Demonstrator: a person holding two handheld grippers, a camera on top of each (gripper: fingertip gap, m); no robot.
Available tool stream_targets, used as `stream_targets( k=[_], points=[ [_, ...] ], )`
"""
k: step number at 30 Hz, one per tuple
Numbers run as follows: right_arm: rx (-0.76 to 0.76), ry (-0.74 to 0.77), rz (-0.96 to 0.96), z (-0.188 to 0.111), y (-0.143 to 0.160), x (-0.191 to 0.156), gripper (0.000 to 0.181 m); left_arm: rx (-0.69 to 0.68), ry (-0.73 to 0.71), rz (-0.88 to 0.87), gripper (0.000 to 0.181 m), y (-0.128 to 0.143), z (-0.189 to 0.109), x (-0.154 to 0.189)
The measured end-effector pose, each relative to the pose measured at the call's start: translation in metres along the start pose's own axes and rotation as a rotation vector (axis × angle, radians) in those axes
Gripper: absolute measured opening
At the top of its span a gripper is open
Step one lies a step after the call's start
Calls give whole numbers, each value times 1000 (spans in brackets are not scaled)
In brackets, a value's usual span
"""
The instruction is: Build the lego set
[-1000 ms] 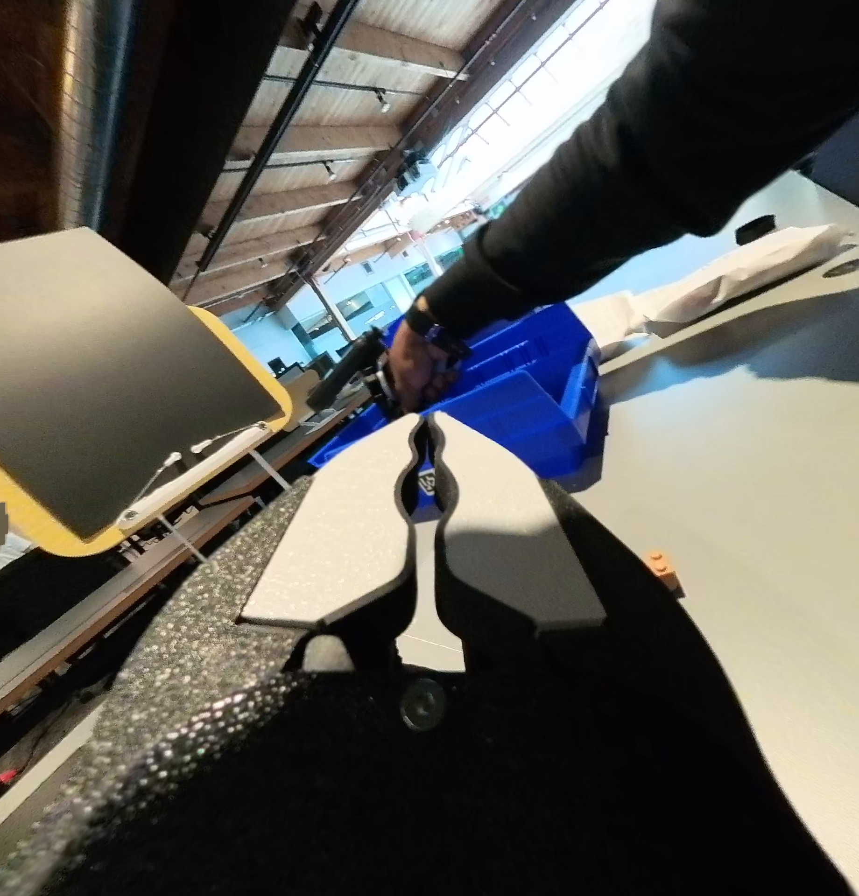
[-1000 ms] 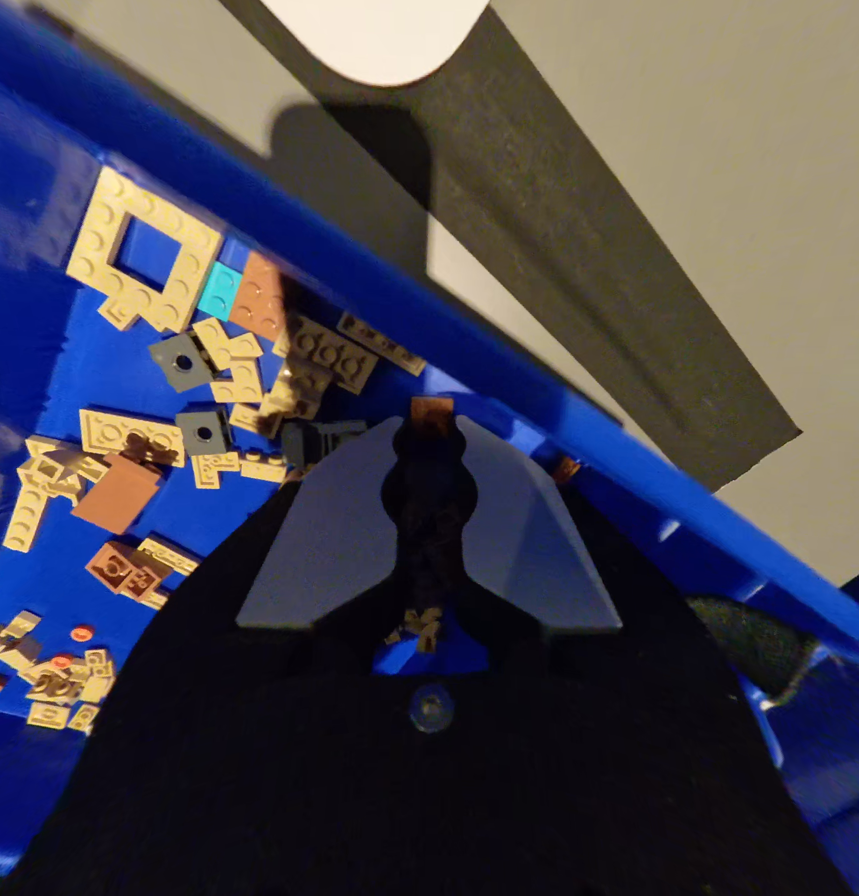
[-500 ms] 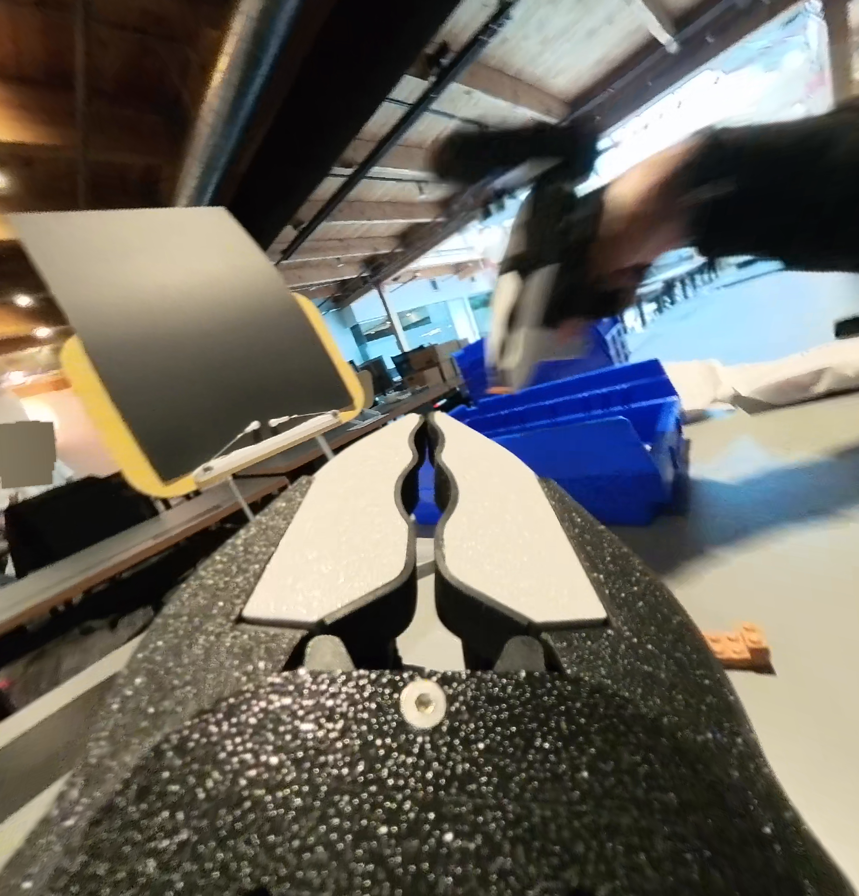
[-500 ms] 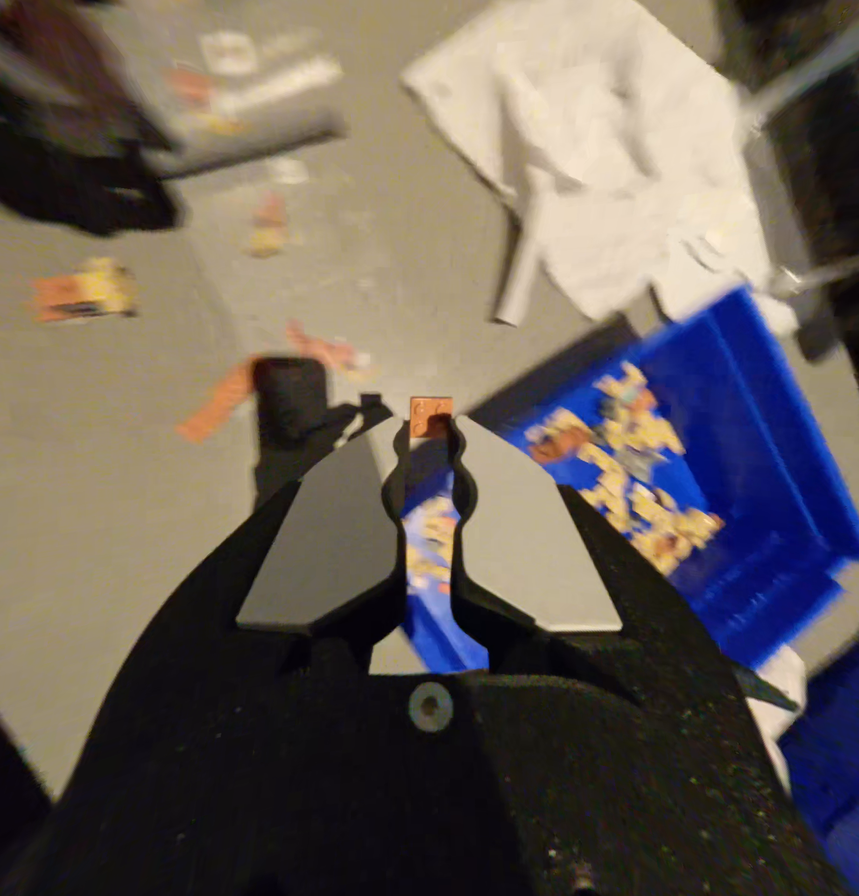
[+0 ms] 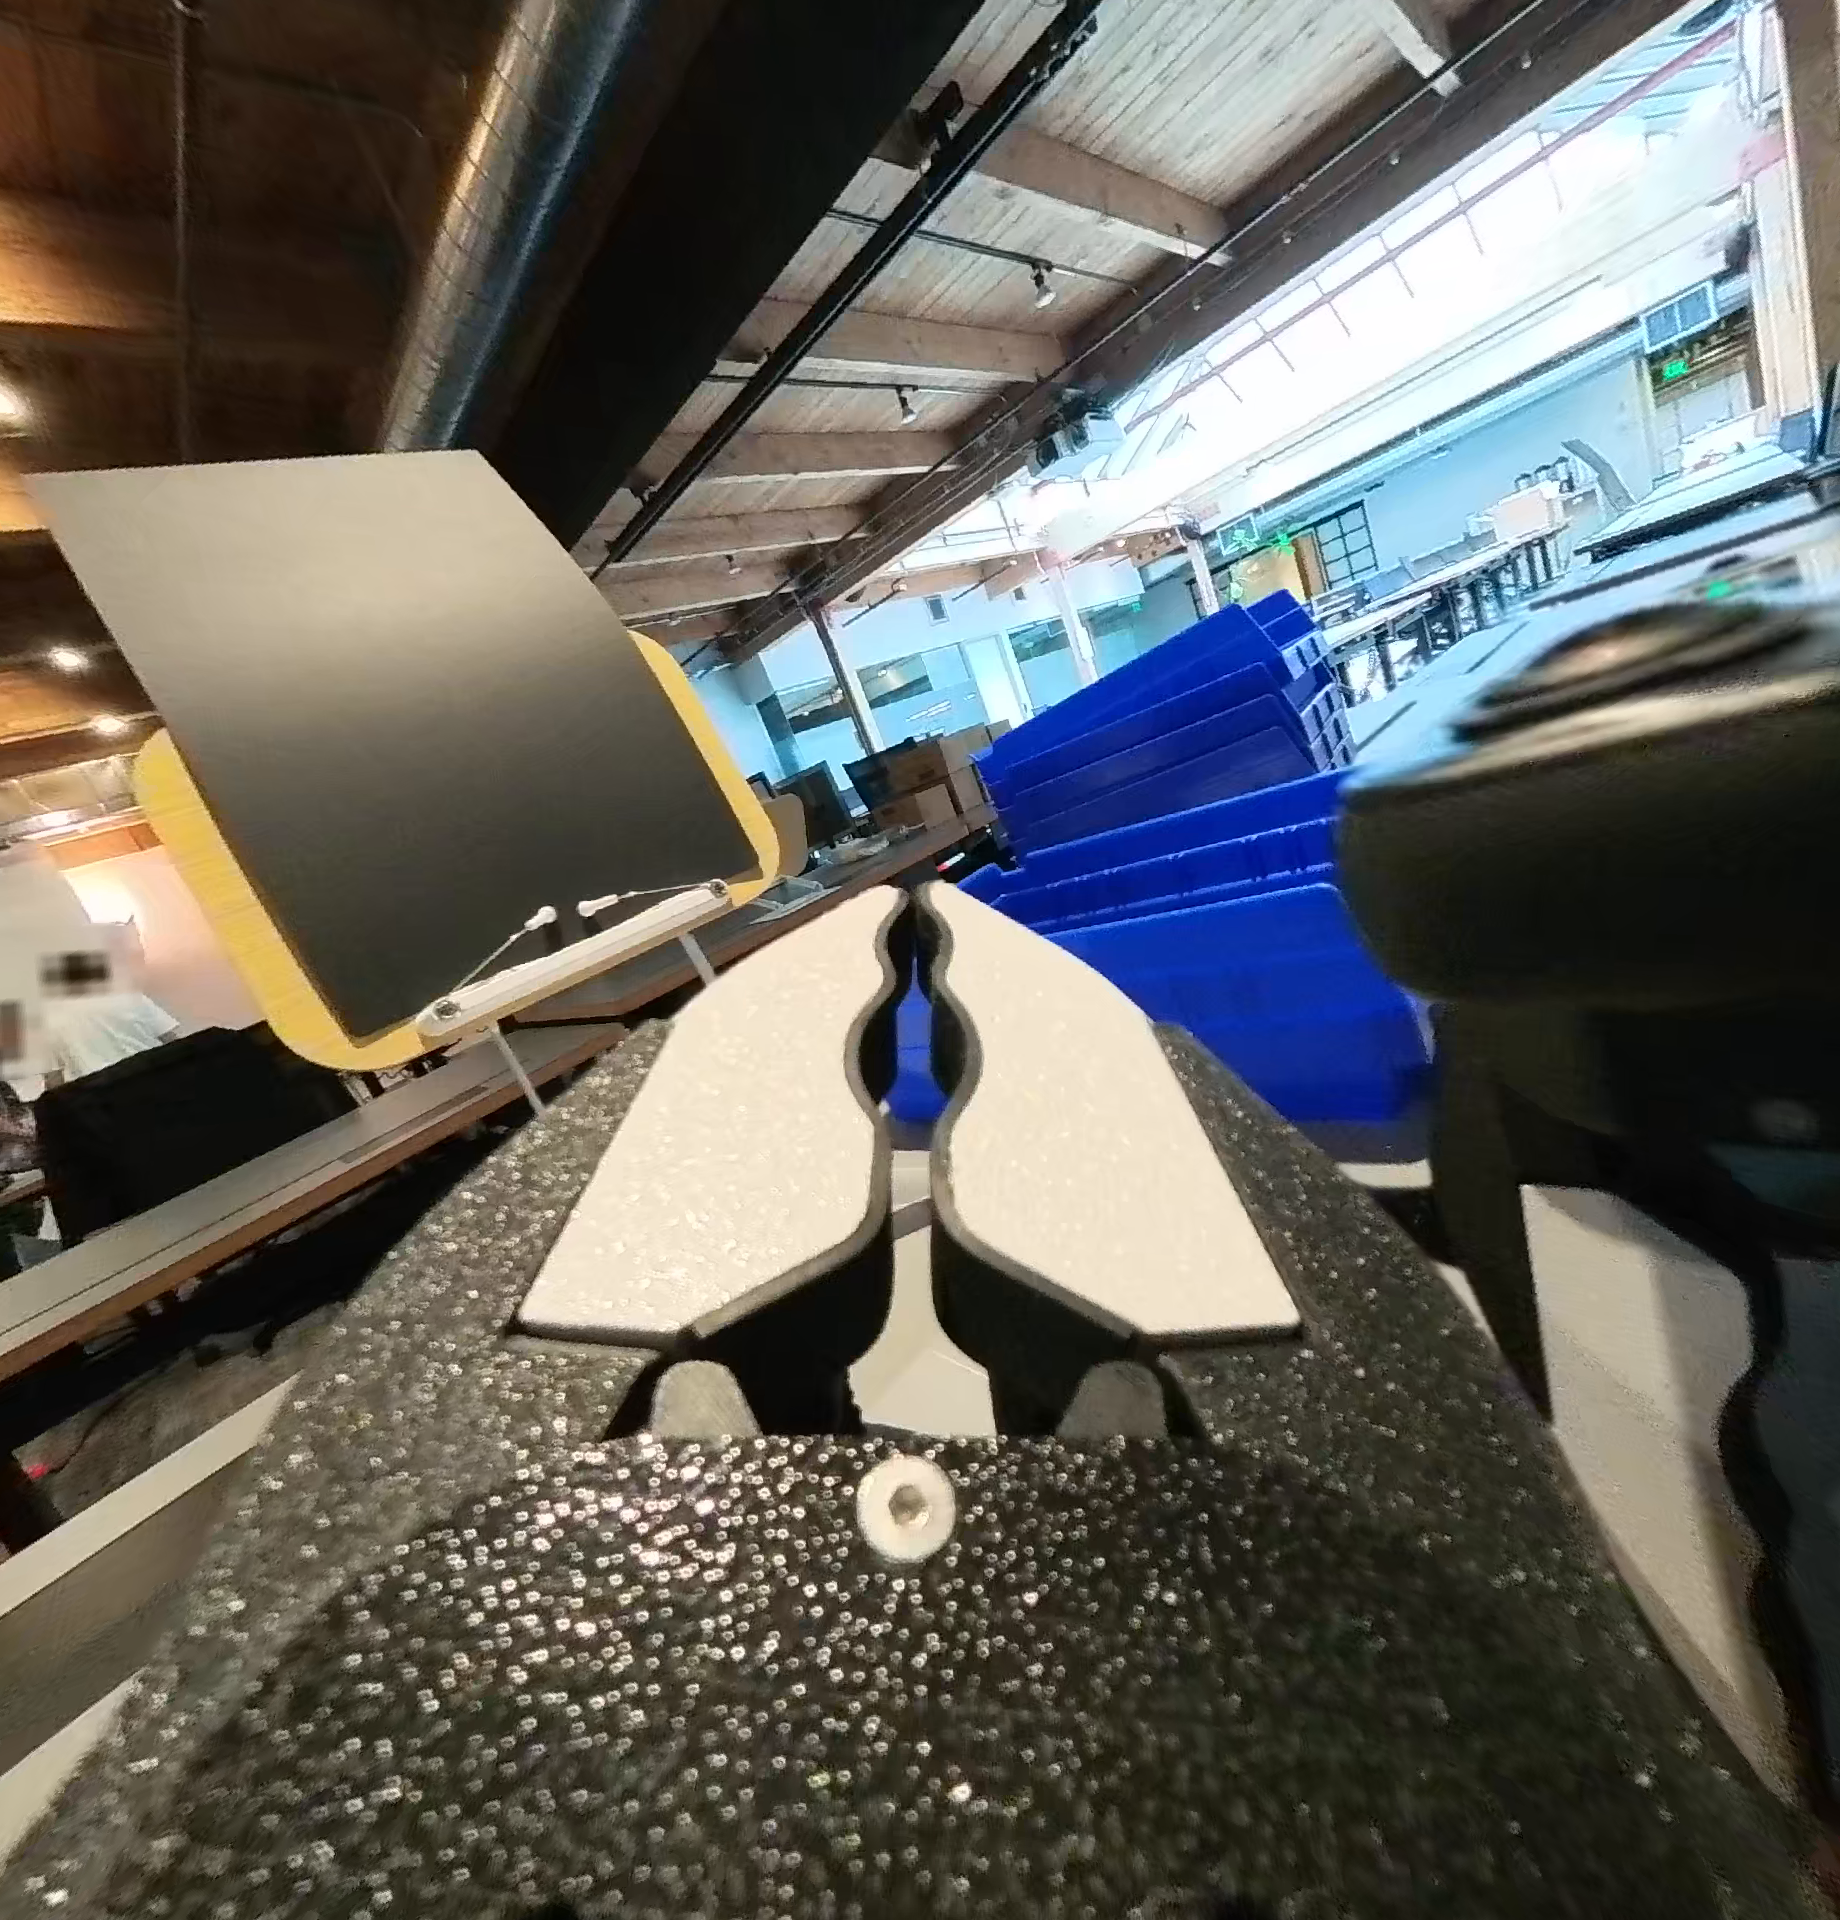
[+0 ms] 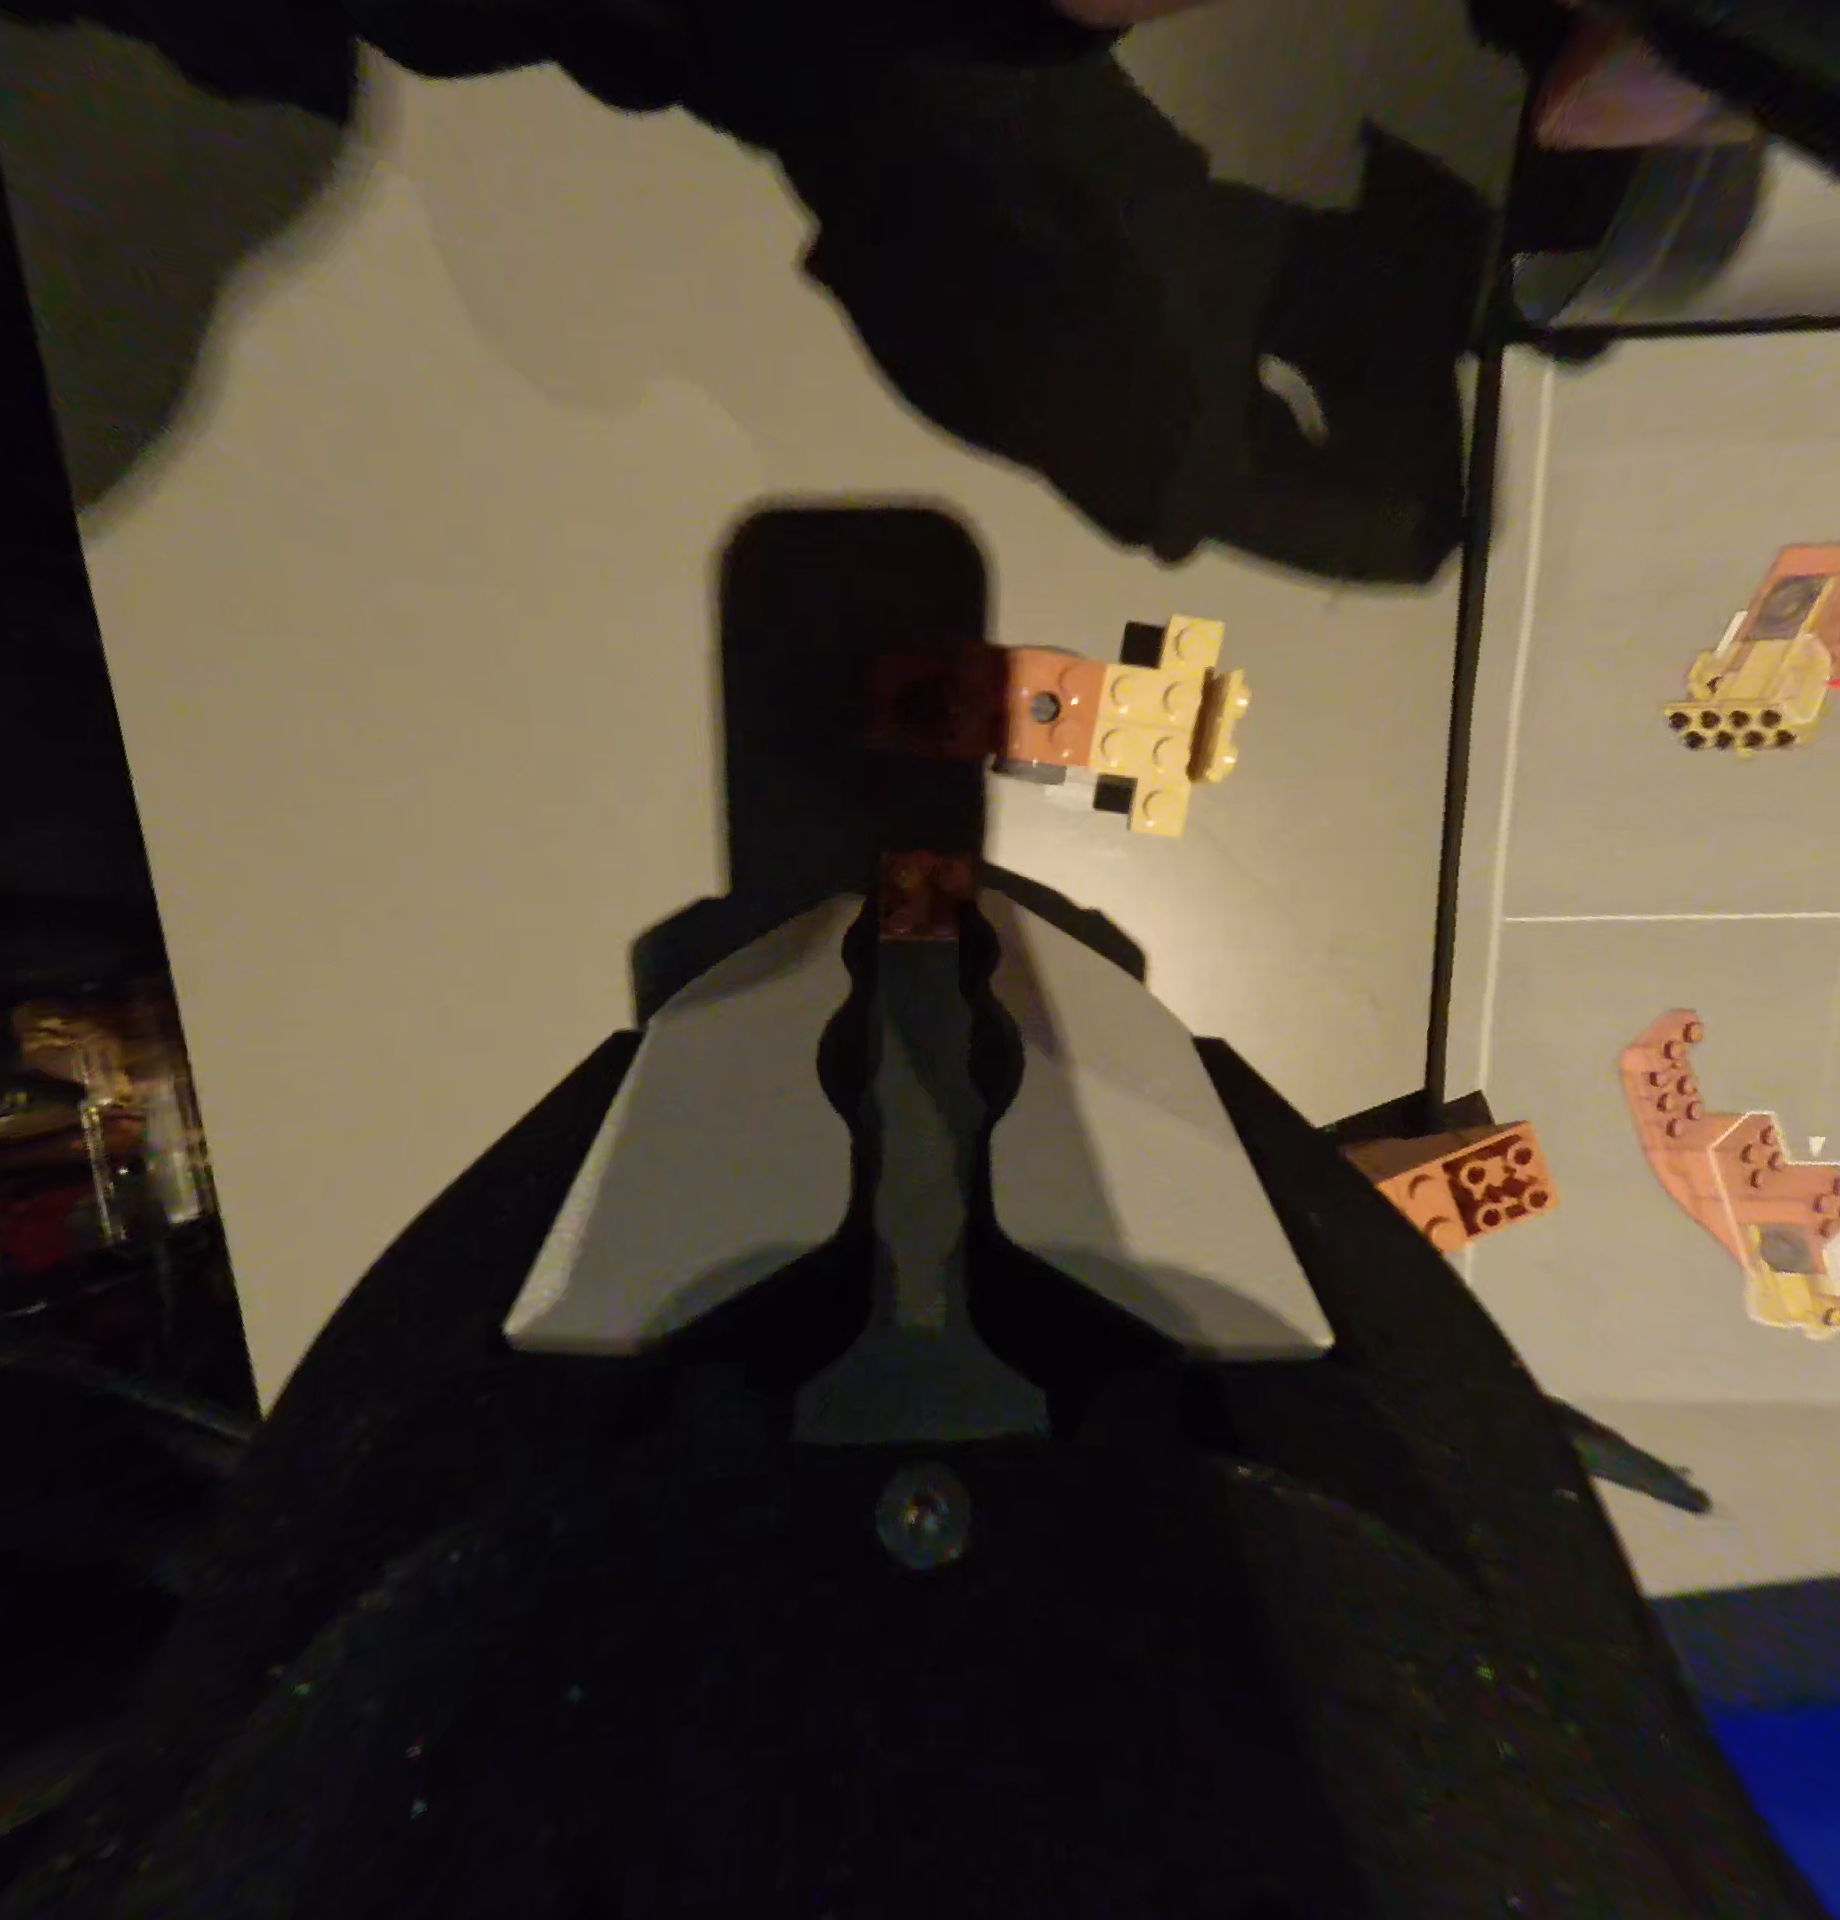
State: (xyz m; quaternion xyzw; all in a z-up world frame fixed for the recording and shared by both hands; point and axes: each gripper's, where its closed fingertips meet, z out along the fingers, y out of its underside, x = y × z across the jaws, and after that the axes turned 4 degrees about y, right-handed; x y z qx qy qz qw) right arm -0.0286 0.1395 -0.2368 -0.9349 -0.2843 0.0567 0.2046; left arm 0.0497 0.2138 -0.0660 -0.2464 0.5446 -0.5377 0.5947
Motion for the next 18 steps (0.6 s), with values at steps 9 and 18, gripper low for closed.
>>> stream_targets(
  k=[9,18],
  points=[
    [341,29,27,-40,-17,27,25,2,34,11,0,2,1,9],
    [1202,380,-122,-119,-45,60,9,82,177,5,0,-9,-3,40]
  ],
)
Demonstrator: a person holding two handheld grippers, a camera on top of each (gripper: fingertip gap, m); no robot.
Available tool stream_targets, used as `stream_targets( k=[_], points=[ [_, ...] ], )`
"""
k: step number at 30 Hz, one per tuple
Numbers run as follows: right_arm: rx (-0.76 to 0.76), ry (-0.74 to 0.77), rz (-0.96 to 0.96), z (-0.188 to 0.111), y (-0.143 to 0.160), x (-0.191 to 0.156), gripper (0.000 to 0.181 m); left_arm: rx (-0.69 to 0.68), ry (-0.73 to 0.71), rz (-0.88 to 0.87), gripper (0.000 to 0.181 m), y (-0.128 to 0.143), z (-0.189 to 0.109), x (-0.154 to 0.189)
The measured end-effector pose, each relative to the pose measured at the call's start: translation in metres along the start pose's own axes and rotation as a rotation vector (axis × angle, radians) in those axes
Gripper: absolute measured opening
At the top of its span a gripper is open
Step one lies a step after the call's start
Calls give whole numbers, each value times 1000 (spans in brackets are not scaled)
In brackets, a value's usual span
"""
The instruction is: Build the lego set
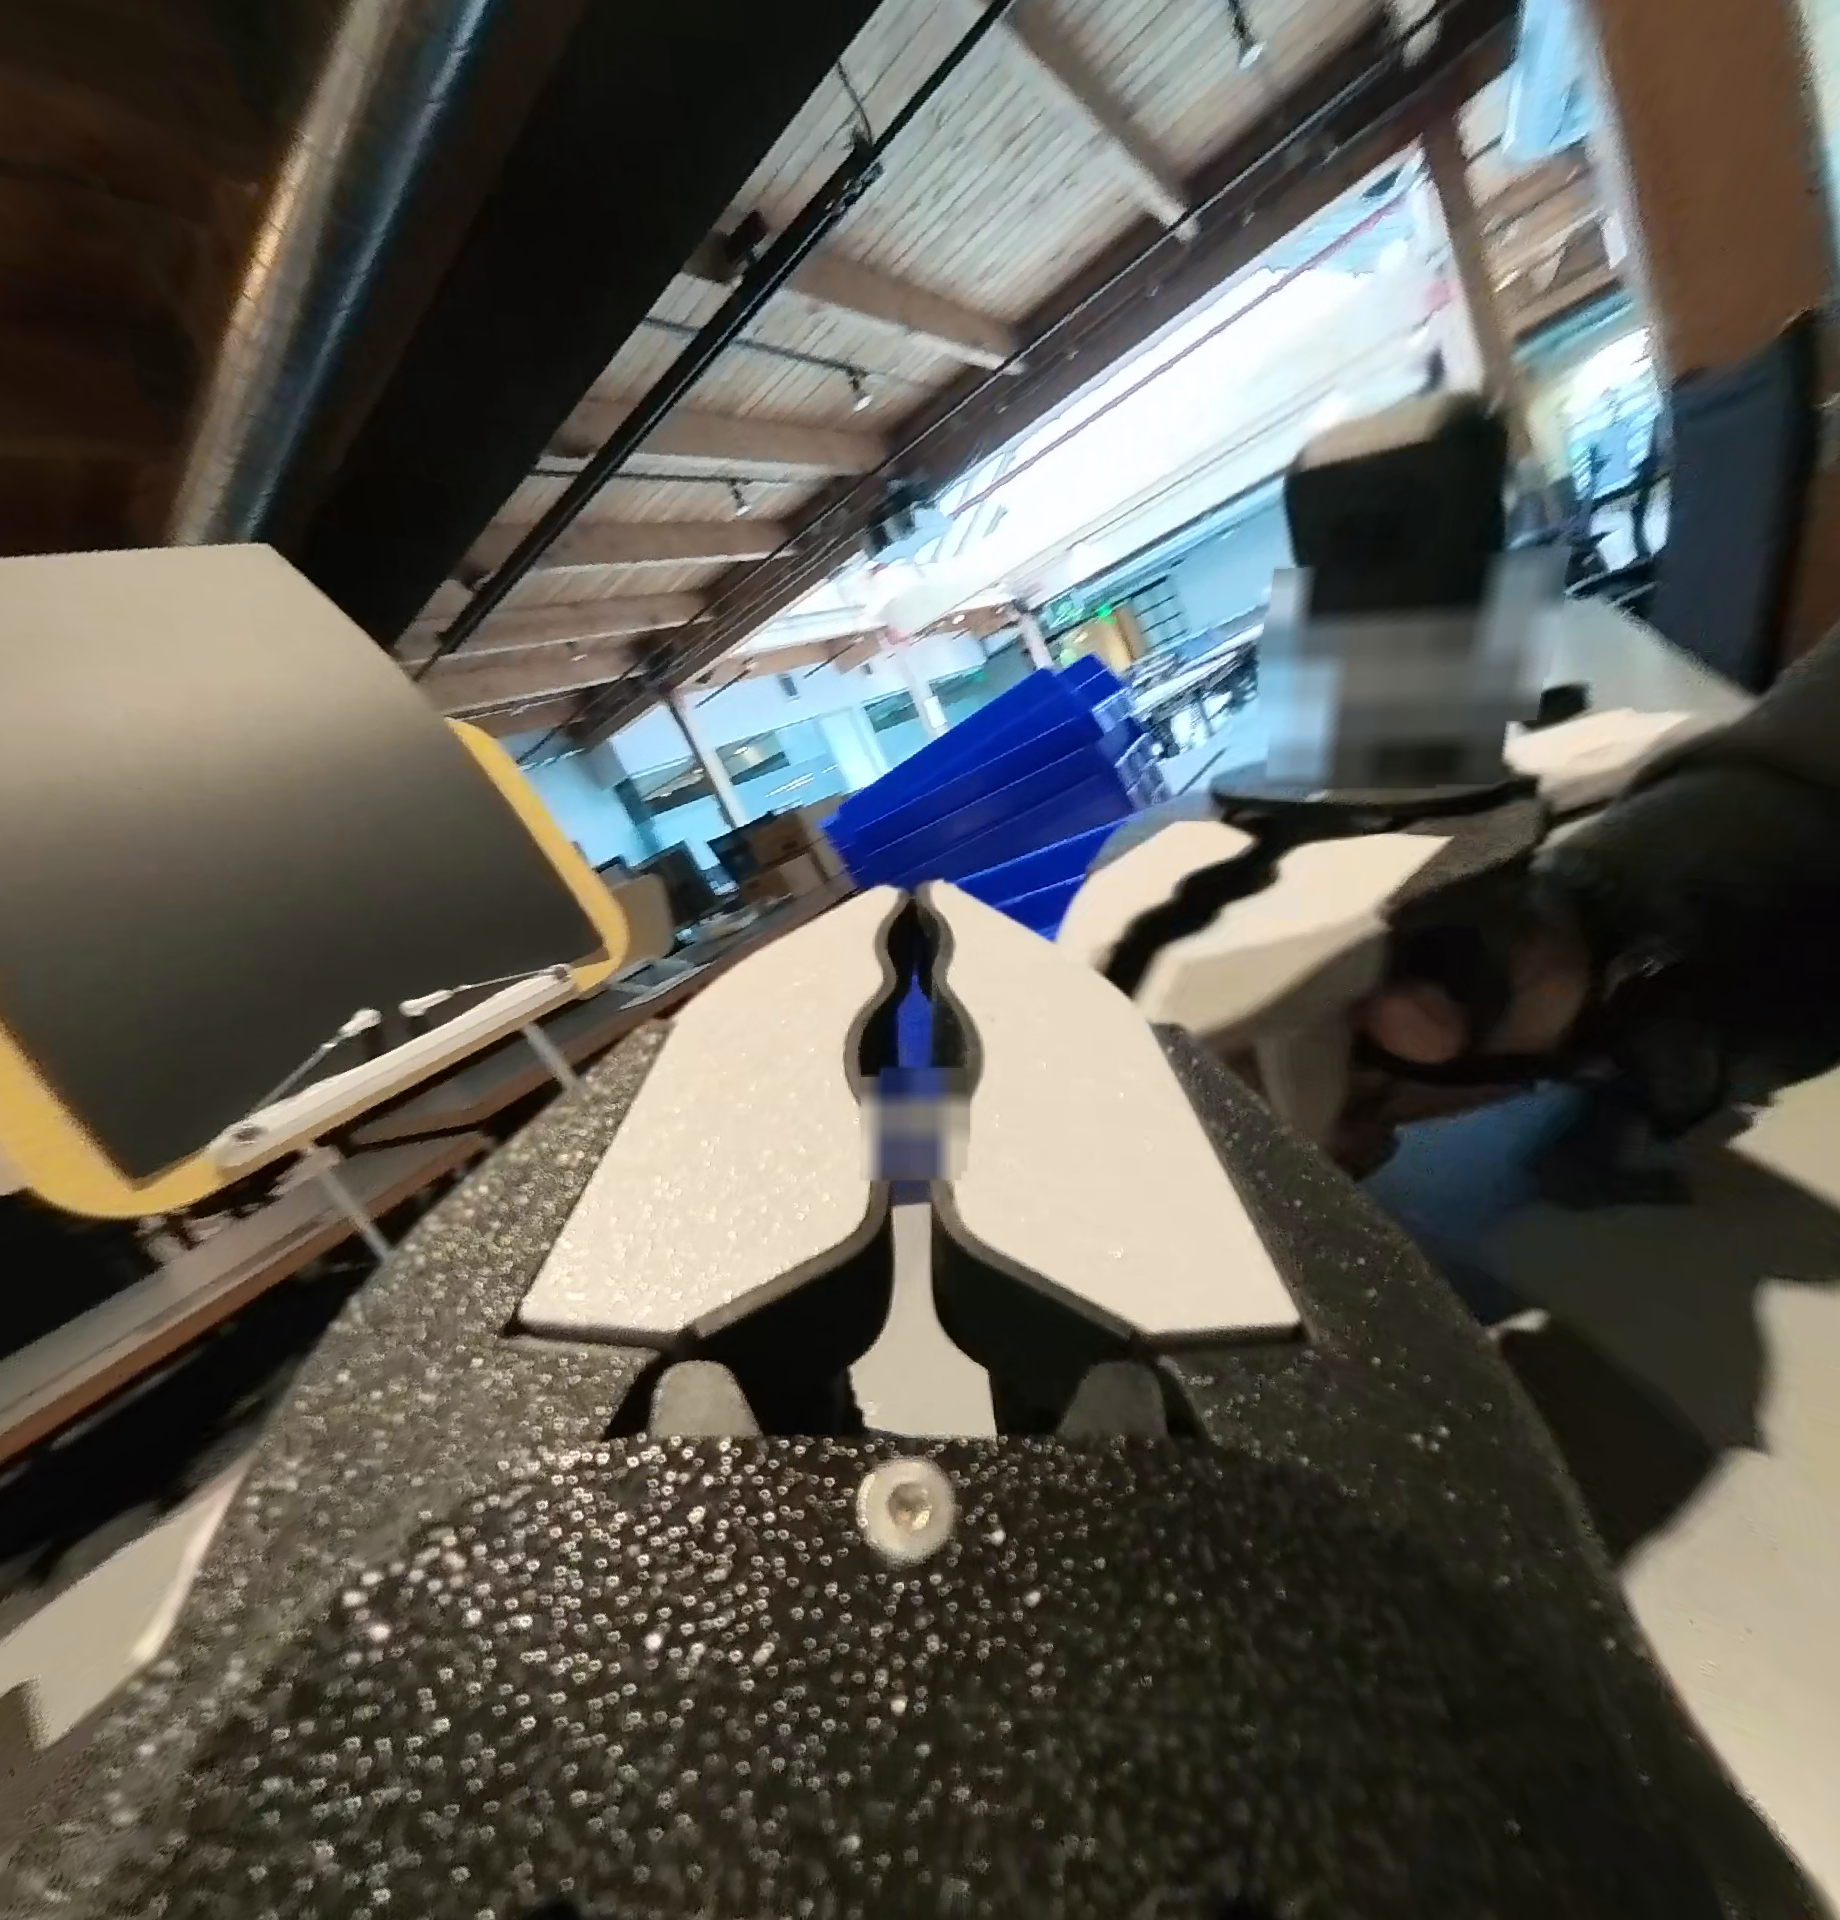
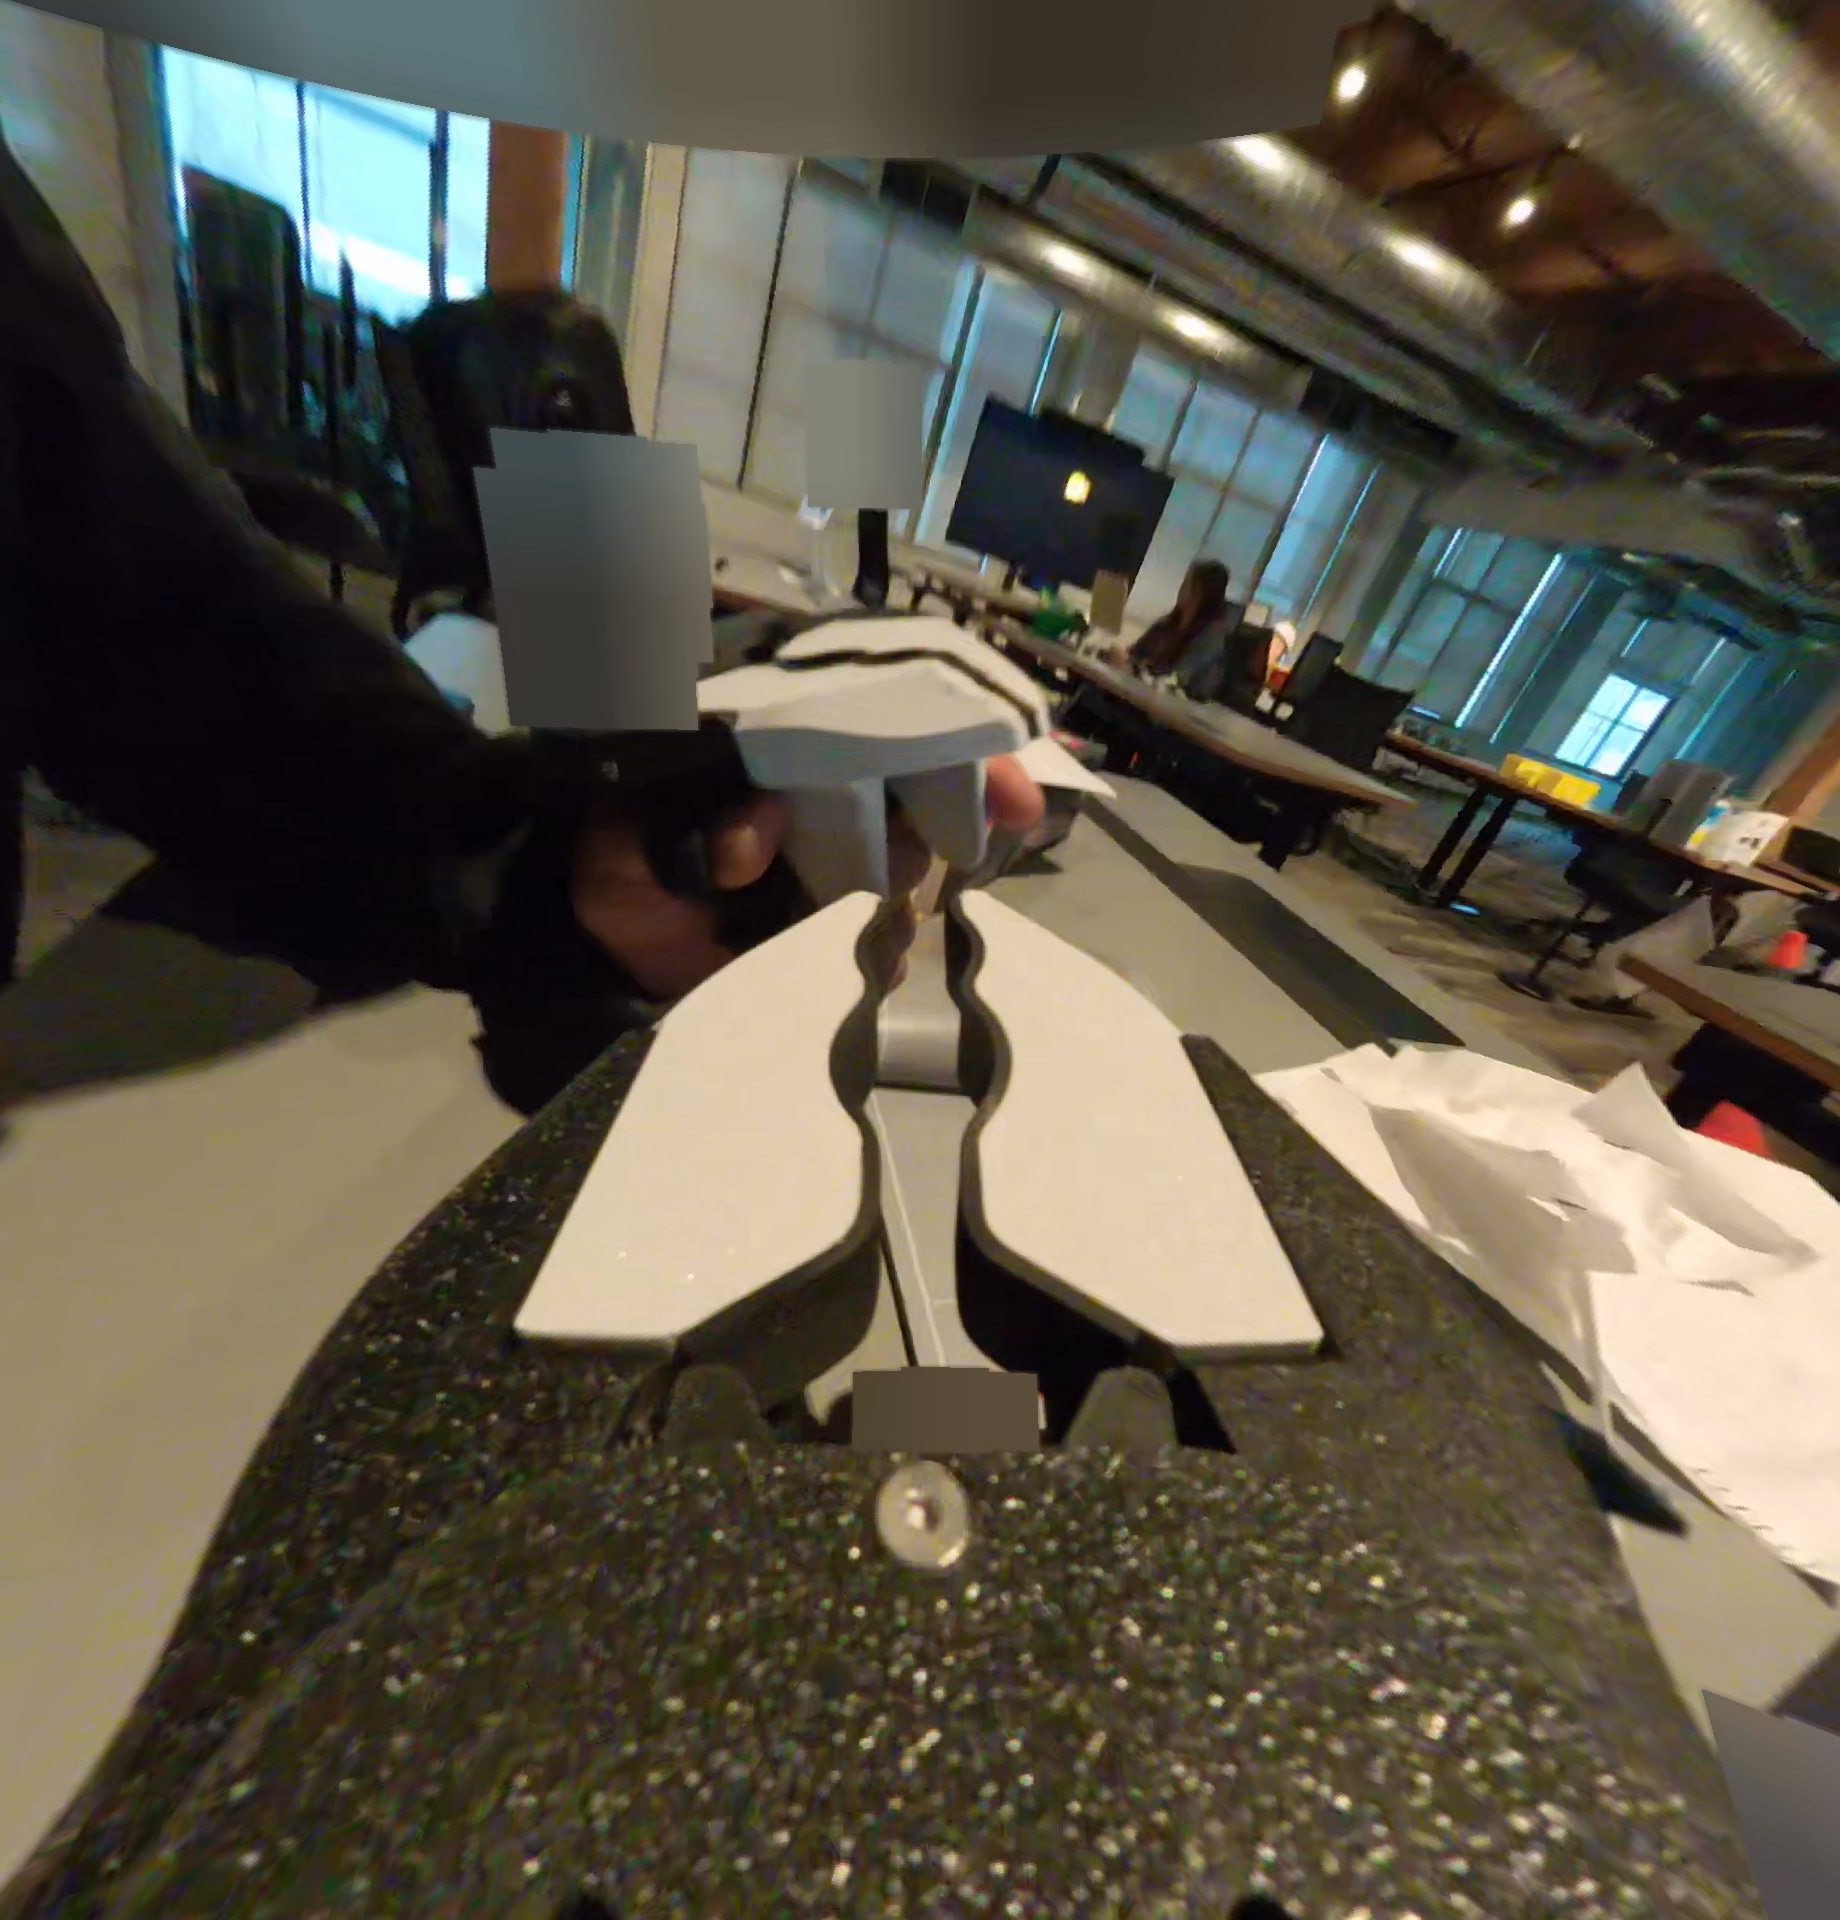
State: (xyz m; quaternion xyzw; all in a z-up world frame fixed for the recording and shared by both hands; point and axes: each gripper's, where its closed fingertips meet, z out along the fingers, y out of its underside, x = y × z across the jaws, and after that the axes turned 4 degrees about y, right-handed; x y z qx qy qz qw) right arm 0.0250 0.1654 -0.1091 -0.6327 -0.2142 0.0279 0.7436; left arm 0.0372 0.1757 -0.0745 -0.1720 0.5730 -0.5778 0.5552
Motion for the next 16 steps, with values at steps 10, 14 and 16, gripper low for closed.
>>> stream_targets(
  k=[10,14,16],
  points=[
    [47,-1,-45,-17,-3,-6,0,5,59,-14,0,4,-1,8],
    [29,-14,47,-17,4,1,0,-5,56,-69,0,12,-2,5],
    [35,-12,116,-18,5,7,0,-2,45,-95,0,14,-3,1]
  ],
)
